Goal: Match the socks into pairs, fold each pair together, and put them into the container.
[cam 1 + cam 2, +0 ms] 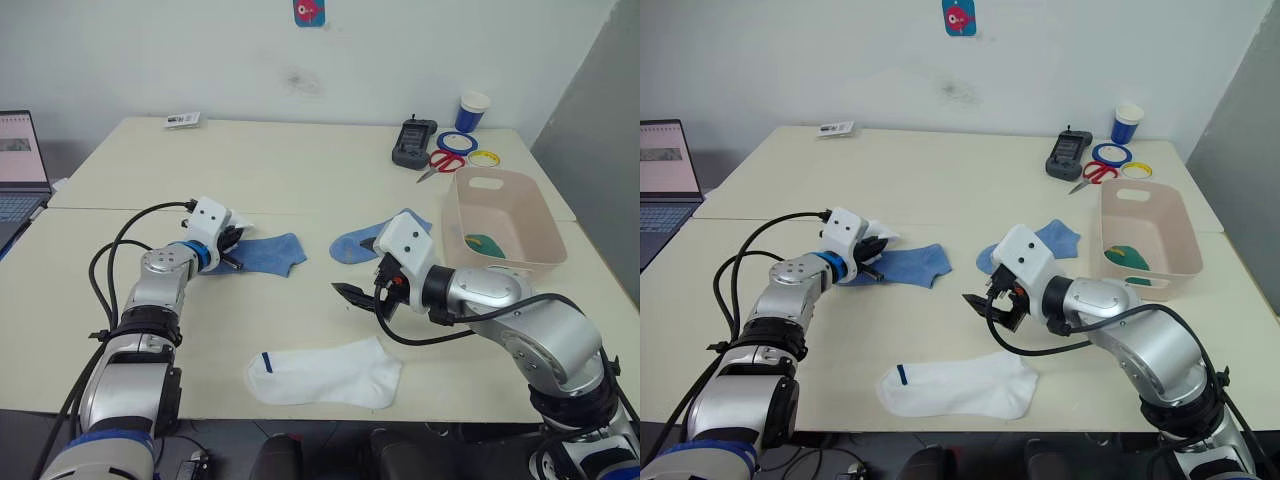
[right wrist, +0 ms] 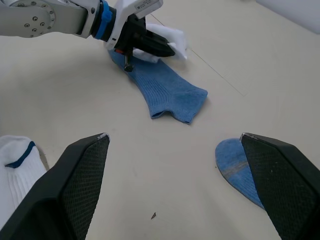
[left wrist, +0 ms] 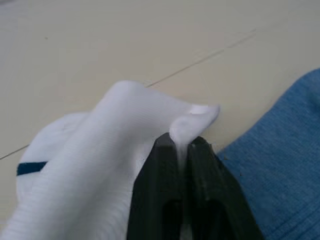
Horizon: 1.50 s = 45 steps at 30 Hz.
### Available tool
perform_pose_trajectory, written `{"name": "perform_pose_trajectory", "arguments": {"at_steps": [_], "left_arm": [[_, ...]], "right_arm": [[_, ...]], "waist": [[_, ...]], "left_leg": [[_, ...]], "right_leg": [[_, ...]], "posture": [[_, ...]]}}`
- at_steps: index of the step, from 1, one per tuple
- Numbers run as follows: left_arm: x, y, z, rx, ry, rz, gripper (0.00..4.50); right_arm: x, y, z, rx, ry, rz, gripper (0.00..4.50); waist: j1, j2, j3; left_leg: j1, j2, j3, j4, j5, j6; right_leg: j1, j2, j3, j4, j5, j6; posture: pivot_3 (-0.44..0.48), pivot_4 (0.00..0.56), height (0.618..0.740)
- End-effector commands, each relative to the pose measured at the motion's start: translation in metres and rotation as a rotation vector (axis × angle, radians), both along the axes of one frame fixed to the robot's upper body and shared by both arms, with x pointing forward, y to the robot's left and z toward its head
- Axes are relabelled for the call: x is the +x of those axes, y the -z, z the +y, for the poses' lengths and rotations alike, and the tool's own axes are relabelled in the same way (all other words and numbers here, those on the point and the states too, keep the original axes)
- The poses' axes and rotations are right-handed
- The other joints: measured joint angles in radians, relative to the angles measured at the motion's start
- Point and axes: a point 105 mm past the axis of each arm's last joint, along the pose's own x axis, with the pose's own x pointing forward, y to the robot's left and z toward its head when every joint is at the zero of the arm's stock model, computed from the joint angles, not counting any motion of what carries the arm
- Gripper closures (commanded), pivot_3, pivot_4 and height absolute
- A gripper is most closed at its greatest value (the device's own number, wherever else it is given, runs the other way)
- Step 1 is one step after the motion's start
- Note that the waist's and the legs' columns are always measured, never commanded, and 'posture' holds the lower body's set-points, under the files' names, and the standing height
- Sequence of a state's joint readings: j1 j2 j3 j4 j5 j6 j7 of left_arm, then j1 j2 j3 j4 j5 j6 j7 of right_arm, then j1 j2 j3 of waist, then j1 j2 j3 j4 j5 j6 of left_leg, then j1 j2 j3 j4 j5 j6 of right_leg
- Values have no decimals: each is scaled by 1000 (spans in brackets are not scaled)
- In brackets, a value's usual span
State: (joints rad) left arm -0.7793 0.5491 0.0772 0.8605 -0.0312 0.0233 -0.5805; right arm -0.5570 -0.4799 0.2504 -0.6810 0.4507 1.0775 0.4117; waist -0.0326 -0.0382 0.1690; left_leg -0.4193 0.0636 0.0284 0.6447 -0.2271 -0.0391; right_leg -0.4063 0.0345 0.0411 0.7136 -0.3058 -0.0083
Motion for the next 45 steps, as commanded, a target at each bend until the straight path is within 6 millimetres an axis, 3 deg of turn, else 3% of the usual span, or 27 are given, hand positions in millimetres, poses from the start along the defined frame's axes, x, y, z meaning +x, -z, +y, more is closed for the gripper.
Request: {"name": "perform_pose_trajectory", "arguments": {"at_steps": [1, 4, 8, 12, 15, 20, 27, 31, 34, 38, 42, 45], "left_arm": [[-1, -42, 11, -64, -60, -134, 4458], [-16, -65, 10, -117, -56, -136, 4458], [-46, -69, -8, -171, -4, -13, 4458], [-69, -55, -47, -253, 93, 166, 4458], [-79, -38, -91, -327, 176, 282, 4458], [-85, -19, -157, -454, 286, 432, 4458], [-81, -19, -229, -552, 414, 513, 4458], [-77, -23, -243, -621, 434, 501, 4458], [-75, -25, -242, -630, 429, 484, 3739], [-84, -43, -233, -600, 536, 447, 2445], [-94, -63, -209, -510, 683, 406, 1118], [-96, -69, -184, -279, 834, 259, 90]], "right_arm": [[-3, -10, -1, 22, 5, -57, 0], [-3, -10, -5, 21, 6, -57, 0], [-1, -7, -11, 18, 19, -50, 0], [1, -3, -20, 1, 33, -36, 0], [1, 3, -32, -41, 52, -21, 0], [-1, 8, -50, -105, 99, -11, 0], [-14, 14, -64, -134, 161, 11, 0], [-17, 15, -69, -148, 190, 15, 0], [-18, 17, -79, -171, 225, 19, 0], [-22, 21, -90, -218, 243, 29, 0], [-24, 24, -96, -242, 248, 35, 0], [-23, 24, -97, -236, 249, 23, 0]], "waist": [[0, 0, 0], [-1, -1, 0], [-3, -1, 0], [1, -1, 0], [4, -1, 1], [4, -2, 1], [-1, -2, 1], [-1, -2, 1], [0, -2, 1], [0, -2, 2], [-1, -2, 2], [-2, -2, 2]], "left_leg": [[0, 0, 0, 0, 0, 0], [0, 0, -1, 0, 0, 0], [1, 0, -3, 0, 0, -1], [1, 0, -4, 0, 0, -1], [1, -1, -4, 0, 0, -1], [0, -2, -4, 0, 0, -1], [2, -3, -4, 0, 0, -1], [2, -3, -3, 0, 0, -1], [2, -3, -3, 0, 0, -1], [2, -3, -3, 0, 0, -1], [2, -3, -3, 0, 1, -1], [3, -3, -3, -1, 1, -2]], "right_leg": [[0, 0, 0, 0, 0, 0], [0, 0, -1, 0, 0, 0], [0, 0, 1, 0, 0, 0], [1, -1, 0, 0, 0, 0], [1, -1, 0, 0, 0, 1], [1, -1, 2, -1, 0, 1], [2, 2, 2, 0, 0, 1], [2, 2, 3, 0, 0, 1], [1, 2, 3, 0, 0, 1], [1, 2, 3, 0, 0, 1], [1, 3, 3, -1, 0, 1], [1, 4, 3, 0, 0, 1]], "posture": [[0, 150, 732], [0, 150, 732], [0, 150, 732], [0, 150, 732], [0, 150, 732], [0, 150, 732], [0, 150, 732], [0, 150, 732], [0, 150, 732], [0, 150, 732], [0, 150, 732], [0, 150, 732]]}}
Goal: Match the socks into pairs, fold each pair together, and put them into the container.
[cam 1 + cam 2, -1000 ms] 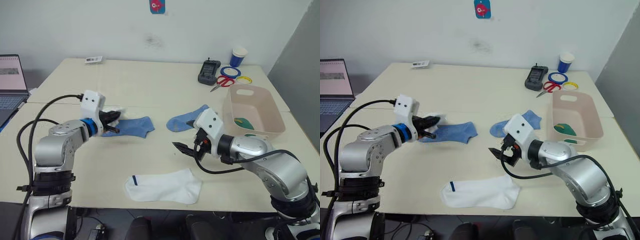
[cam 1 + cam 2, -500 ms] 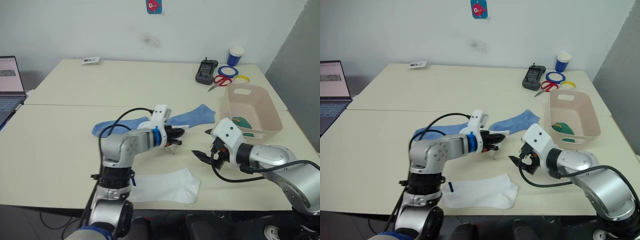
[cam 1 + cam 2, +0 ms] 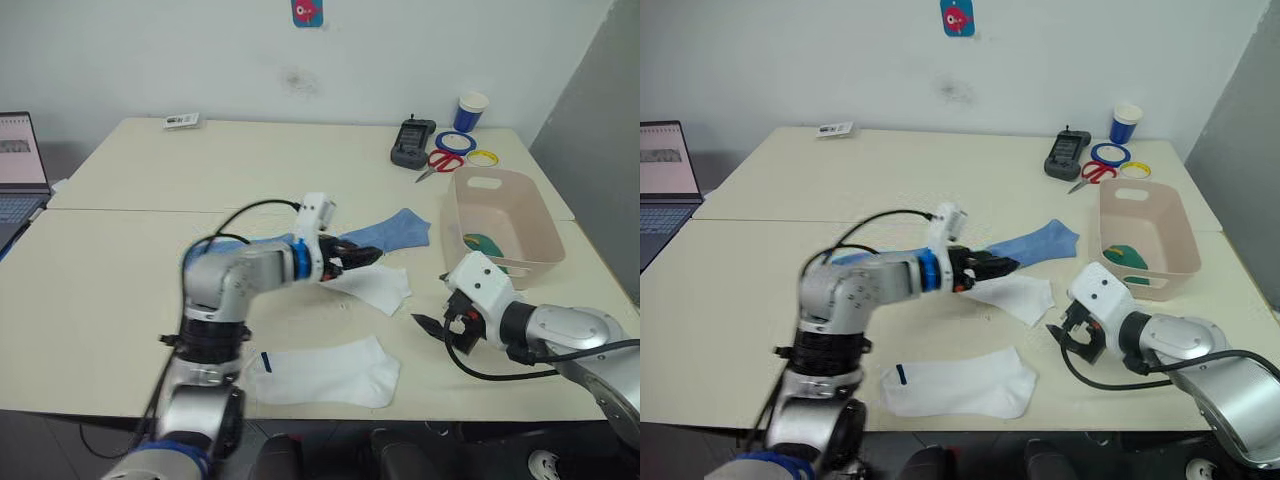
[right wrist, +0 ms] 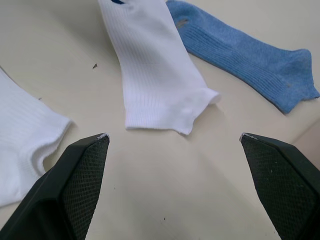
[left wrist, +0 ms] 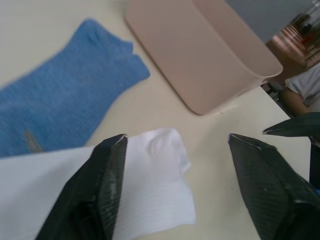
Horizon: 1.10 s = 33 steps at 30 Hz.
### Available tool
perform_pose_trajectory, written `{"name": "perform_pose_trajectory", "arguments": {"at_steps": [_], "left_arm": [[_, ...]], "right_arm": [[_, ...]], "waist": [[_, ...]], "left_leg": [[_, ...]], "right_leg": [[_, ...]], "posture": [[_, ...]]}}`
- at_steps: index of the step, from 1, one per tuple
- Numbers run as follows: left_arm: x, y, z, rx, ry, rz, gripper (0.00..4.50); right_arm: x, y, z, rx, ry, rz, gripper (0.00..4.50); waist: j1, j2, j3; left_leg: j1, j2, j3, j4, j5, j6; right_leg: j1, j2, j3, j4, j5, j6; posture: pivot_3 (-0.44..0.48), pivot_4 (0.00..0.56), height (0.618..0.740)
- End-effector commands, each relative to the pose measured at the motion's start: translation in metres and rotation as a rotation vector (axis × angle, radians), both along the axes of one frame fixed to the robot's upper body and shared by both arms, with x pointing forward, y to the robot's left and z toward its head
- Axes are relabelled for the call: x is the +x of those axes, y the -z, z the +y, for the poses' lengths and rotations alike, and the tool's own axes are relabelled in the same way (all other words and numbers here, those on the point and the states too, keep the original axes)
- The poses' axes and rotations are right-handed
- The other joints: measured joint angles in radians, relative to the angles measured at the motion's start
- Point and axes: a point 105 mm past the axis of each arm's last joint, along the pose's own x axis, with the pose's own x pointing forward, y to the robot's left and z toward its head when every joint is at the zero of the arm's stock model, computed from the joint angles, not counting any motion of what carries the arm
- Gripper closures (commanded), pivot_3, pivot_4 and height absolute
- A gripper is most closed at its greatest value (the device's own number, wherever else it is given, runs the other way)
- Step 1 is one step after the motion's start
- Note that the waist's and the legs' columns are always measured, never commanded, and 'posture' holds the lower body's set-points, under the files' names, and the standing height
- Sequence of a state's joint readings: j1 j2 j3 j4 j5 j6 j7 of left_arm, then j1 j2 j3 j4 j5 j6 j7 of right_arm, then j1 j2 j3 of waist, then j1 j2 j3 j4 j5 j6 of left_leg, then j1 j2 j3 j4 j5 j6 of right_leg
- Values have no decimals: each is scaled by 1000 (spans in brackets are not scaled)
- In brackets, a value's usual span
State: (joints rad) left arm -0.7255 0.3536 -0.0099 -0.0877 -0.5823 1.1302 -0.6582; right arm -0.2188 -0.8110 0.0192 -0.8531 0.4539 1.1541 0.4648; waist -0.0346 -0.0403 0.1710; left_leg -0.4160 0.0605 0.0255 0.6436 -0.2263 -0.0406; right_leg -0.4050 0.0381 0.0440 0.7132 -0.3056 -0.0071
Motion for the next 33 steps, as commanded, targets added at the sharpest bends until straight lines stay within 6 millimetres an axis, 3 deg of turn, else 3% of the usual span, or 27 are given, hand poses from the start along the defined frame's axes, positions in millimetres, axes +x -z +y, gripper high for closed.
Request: {"name": "perform_pose_trajectory", "arguments": {"at_steps": [1, 4, 8, 14, 17, 24, 28, 29, 33], "left_arm": [[-5, -15, 13, 128, 210, -299, 14], [2, -1, 38, 405, 398, -570, 14], [9, 25, 62, 674, 642, -724, 14], [39, 51, 61, 897, 689, -893, 14], [47, 63, 60, 958, 688, -909, 618], [47, 67, 49, 940, 719, -948, 2923], [39, 63, 56, 899, 765, -923, 4286], [36, 61, 58, 879, 773, -912, 4460], [32, 50, 64, 818, 766, -882, 4460]], "right_arm": [[0, -16, 3, 12, -22, -87, 0], [1, -18, 7, 25, -38, -96, 0], [0, -18, 13, 34, -57, -96, 0], [-1, -21, 19, 52, -64, -102, 0], [-1, -22, 20, 55, -61, -104, 0], [-4, -25, 21, 33, -80, -136, 0], [-5, -16, 25, -98, -178, -194, 0], [-4, -9, 24, -149, -204, -203, 0], [6, 20, 18, -357, -325, -244, 0]], "waist": [[0, 1, 0], [2, 1, 0], [6, 1, 0], [10, 1, 0], [9, 1, 0], [9, 1, 0], [7, 1, 0], [6, 1, 0], [4, 1, 0]], "left_leg": [[0, 0, 0, 0, 0, -1], [0, 0, 2, -1, 0, -1], [-2, 1, 4, -1, 0, 0], [-9, 1, 3, 1, 0, 1], [-11, 1, 3, 1, -2, 3], [-11, 0, 3, 2, -2, 4], [-11, 0, 4, 2, -2, 4], [-11, 0, 4, 2, -2, 4], [-11, 0, 5, 2, -2, 4]], "right_leg": [[0, 0, 0, 0, 0, 0], [0, 0, 0, -1, 0, 0], [0, -2, 0, -4, 0, 0], [-1, -2, -3, -10, 0, 1], [-1, -2, -2, -15, 2, 4], [-1, -2, -3, -15, 4, 7], [-1, -1, -2, -15, 5, 8], [-1, -1, -2, -15, 5, 8], [-1, -1, -2, -16, 5, 8]], "posture": [[0, 150, 732], [0, 150, 732], [0, 150, 732], [0, 150, 732], [0, 150, 732], [0, 150, 732], [0, 150, 732], [0, 150, 732], [0, 150, 732]]}}
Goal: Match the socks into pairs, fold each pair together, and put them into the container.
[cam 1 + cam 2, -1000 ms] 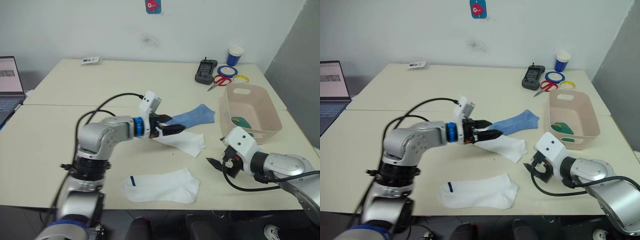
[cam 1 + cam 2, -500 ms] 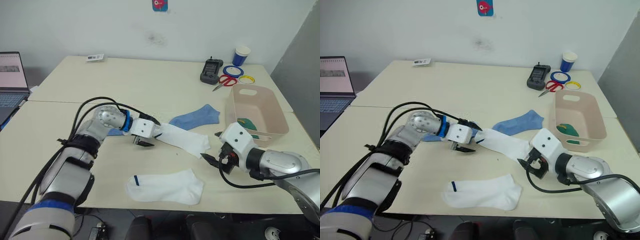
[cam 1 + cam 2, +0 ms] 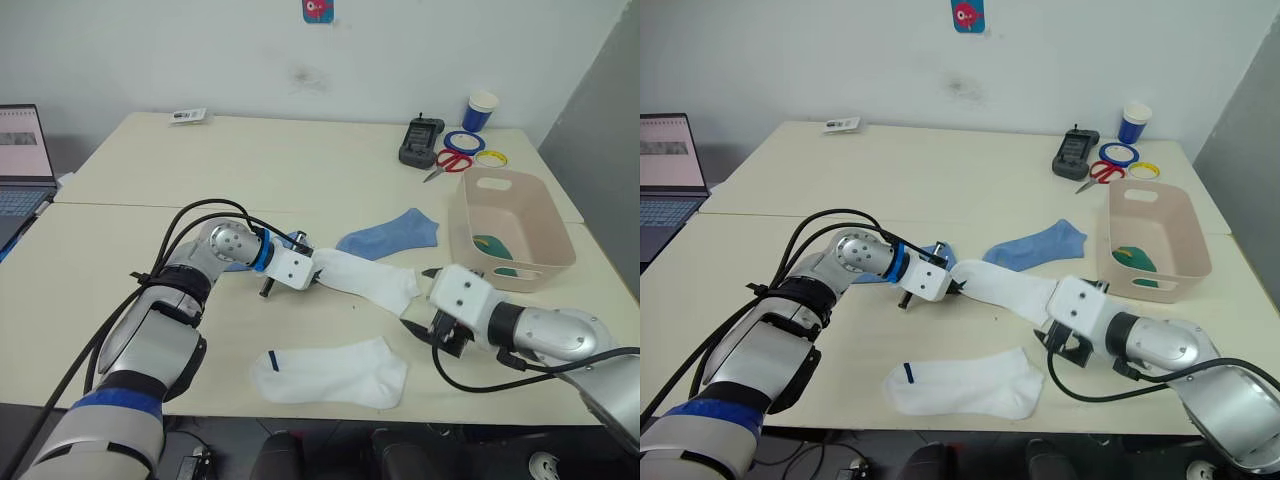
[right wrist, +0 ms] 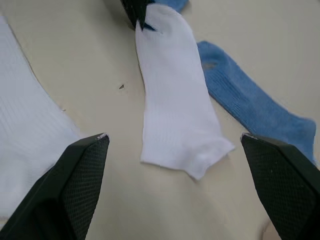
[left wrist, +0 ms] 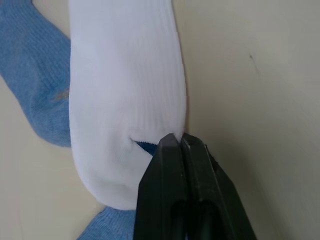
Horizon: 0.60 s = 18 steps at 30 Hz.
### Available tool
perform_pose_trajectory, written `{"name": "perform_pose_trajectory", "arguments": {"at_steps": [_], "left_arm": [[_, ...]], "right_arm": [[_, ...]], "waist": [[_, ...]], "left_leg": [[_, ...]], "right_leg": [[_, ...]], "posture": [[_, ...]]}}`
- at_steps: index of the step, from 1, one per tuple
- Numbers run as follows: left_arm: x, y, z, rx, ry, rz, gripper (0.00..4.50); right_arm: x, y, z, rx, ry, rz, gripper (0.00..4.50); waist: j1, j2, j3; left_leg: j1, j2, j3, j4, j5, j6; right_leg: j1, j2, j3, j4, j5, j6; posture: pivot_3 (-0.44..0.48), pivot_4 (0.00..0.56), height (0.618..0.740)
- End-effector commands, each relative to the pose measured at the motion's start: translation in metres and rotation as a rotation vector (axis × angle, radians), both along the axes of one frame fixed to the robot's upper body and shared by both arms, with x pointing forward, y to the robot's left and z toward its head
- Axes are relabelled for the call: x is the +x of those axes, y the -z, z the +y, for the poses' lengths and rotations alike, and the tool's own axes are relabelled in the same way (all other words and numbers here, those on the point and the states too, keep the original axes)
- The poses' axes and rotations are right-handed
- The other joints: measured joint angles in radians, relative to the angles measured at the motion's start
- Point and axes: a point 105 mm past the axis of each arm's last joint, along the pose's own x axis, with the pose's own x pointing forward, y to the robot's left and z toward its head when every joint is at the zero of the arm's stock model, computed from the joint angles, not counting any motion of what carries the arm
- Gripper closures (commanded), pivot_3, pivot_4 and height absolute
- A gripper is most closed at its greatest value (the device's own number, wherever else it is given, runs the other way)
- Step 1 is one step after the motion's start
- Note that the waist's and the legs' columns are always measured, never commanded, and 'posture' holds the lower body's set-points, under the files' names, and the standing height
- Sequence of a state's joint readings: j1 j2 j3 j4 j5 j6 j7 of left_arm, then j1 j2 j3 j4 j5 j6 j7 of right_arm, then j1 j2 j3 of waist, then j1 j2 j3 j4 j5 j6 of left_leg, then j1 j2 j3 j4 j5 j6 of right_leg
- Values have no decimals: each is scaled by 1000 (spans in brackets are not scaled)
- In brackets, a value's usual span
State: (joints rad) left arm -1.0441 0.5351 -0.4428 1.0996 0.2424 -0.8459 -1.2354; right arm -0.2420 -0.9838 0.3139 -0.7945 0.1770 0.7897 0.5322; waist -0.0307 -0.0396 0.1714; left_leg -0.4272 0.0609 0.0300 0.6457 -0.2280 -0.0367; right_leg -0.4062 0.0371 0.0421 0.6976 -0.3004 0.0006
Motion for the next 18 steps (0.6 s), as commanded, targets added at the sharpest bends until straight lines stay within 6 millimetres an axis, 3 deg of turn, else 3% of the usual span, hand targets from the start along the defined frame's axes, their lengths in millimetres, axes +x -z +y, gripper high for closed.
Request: {"name": "perform_pose_trajectory", "arguments": {"at_steps": [1, 11, 14, 18], "left_arm": [[-2, -19, 5, -58, 2, -5, 4460], [-12, -13, 7, -85, -7, 31, 4460], [-13, -13, 7, -84, -6, 26, 4500], [-14, -11, 7, -65, 9, 11, 4500]], "right_arm": [[10, 12, 1, -112, -102, -94, 0], [37, 50, 9, -103, -190, -95, 0], [40, 58, 5, -109, -180, -36, 555], [39, 66, -1, -90, -144, 82, 1880]], "waist": [[-1, 0, 0], [-1, 0, 0], [-2, 0, 0], [-1, 0, 0]], "left_leg": [[0, 0, 0, 0, 0, 0], [2, 1, -1, 1, 0, 0], [4, 1, 0, 1, 0, 0], [6, 1, 1, 1, 0, 0]], "right_leg": [[0, 0, 0, 0, 0, 0], [1, 4, 0, 2, 1, -2], [2, 5, 0, 3, 2, -3], [2, 5, 2, 4, 2, -3]], "posture": [[0, 150, 732], [0, 150, 732], [0, 150, 732], [0, 150, 732]]}}
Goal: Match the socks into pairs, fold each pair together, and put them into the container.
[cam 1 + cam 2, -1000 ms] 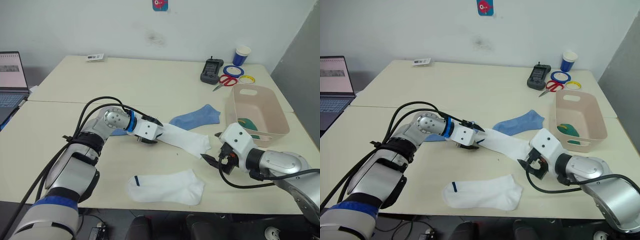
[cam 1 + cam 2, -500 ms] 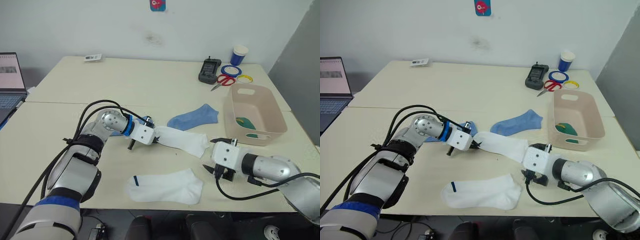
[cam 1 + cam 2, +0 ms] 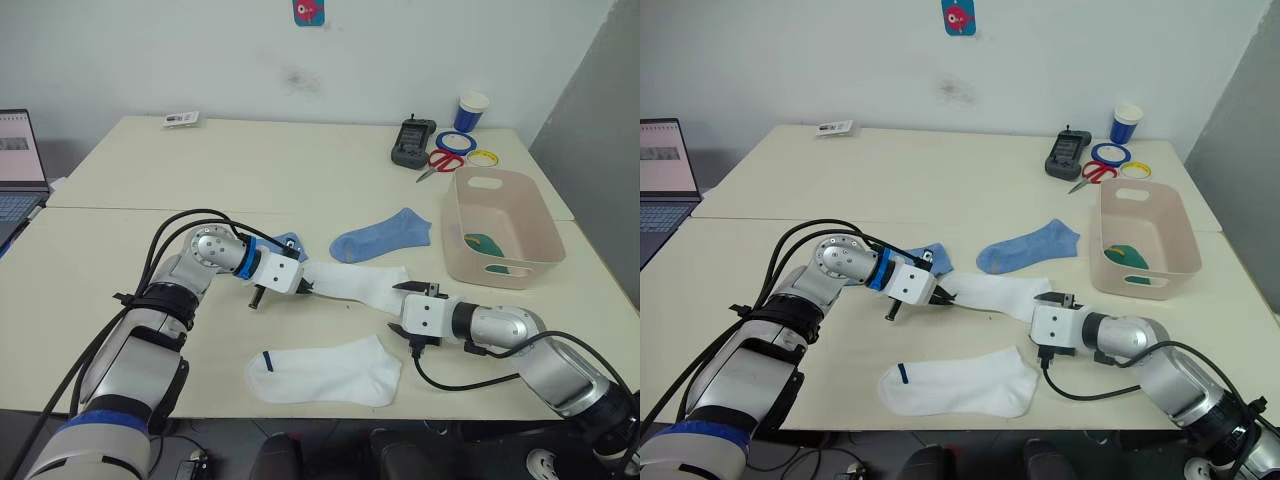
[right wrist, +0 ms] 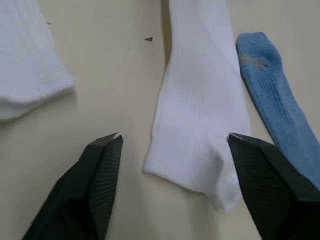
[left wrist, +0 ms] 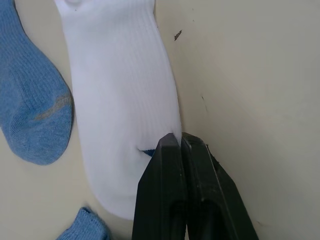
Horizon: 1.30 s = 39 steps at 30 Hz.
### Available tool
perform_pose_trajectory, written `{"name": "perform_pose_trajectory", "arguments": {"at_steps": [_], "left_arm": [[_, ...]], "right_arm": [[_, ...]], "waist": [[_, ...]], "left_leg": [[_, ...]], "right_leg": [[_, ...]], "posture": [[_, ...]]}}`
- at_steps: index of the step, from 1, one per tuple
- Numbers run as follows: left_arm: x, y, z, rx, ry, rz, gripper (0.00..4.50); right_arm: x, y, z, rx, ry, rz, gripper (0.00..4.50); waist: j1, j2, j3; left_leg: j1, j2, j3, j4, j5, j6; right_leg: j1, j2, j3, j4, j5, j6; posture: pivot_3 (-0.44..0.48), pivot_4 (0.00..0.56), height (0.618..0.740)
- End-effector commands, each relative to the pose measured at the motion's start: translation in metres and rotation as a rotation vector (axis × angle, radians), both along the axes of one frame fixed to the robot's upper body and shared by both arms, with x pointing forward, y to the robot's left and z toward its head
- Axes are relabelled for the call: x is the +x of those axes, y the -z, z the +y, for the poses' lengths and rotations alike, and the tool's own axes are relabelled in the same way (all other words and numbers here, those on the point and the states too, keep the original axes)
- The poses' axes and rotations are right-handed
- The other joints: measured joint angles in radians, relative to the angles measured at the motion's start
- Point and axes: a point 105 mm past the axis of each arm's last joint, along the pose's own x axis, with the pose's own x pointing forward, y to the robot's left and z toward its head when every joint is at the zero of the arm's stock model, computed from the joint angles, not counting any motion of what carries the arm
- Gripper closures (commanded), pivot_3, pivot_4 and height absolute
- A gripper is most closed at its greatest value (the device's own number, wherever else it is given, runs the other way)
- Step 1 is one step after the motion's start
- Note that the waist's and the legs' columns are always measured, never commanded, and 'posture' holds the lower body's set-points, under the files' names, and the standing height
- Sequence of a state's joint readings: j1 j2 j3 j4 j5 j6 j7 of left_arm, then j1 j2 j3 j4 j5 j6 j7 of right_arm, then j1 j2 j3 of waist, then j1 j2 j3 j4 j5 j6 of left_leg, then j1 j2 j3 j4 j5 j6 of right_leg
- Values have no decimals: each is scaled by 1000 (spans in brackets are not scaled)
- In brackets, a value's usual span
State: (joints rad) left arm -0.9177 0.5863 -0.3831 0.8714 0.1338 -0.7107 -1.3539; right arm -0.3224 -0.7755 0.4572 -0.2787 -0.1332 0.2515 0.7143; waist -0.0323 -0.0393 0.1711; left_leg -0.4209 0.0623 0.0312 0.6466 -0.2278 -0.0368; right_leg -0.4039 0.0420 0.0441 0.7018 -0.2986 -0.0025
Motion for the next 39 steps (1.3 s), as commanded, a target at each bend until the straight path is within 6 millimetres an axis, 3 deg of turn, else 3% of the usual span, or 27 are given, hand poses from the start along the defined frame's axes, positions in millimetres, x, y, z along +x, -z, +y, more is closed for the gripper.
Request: {"name": "perform_pose_trajectory", "arguments": {"at_steps": [1, 8, 13, 18, 21, 26, 35, 38, 39], "left_arm": [[1, -11, 0, -16, 14, -58, 4500], [1, -9, 2, 16, 38, -91, 4500], [2, -8, 2, 17, 42, -104, 4500], [1, -9, 2, 3, 38, -105, 4500], [1, -10, 4, 3, 35, -103, 4500], [0, -9, 5, -1, 29, -94, 4500], [-1, -7, 4, 0, 36, -90, 4500], [-1, -7, 5, 1, 37, -89, 4500], [-1, -7, 5, 1, 35, -87, 4500]], "right_arm": [[0, 16, -16, -25, 74, 133, 2293], [6, 14, -22, 40, 200, 242, 4492], [10, -2, -16, 134, 222, 226, 4492], [-8, -25, 3, 231, 112, 215, 4492], [-15, -29, 1, 222, 82, 178, 3979], [-1, -21, -10, 146, 112, 84, 2356], [22, 2, -15, 155, 191, 157, 2356], [24, 2, -16, 169, 194, 178, 2906], [23, 1, -15, 173, 185, 188, 3302]], "waist": [[1, 0, 0], [2, 0, 0], [3, 0, 0], [3, 0, 0], [2, 0, 0], [0, 0, 0], [0, 0, 0], [0, 0, 0], [0, 0, 0]], "left_leg": [[0, 0, 0, 0, 0, 0], [0, 0, 0, 0, 0, 0], [0, 0, 0, 1, 0, 0], [0, 0, 0, 0, 0, 0], [0, -1, 0, 0, 0, 0], [1, -1, 1, 1, 0, 0], [4, 0, 1, 1, 0, 0], [4, 0, 1, 1, 0, 0], [4, 0, 1, 1, 0, 0]], "right_leg": [[0, 0, 0, 0, 0, 0], [0, -1, 1, 1, 0, 0], [0, -2, 0, 2, 0, 0], [-1, -2, 0, 3, 0, 0], [-1, -2, 0, 4, 0, 0], [-1, -1, 0, 6, 0, 0], [-1, 1, 1, 9, 0, 0], [-1, 1, 1, 10, 0, 0], [-1, 1, 1, 10, 0, 0]], "posture": [[0, 150, 732], [0, 150, 732], [0, 150, 732], [0, 150, 732], [0, 150, 732], [0, 150, 732], [0, 150, 732], [0, 150, 732], [0, 150, 732]]}}
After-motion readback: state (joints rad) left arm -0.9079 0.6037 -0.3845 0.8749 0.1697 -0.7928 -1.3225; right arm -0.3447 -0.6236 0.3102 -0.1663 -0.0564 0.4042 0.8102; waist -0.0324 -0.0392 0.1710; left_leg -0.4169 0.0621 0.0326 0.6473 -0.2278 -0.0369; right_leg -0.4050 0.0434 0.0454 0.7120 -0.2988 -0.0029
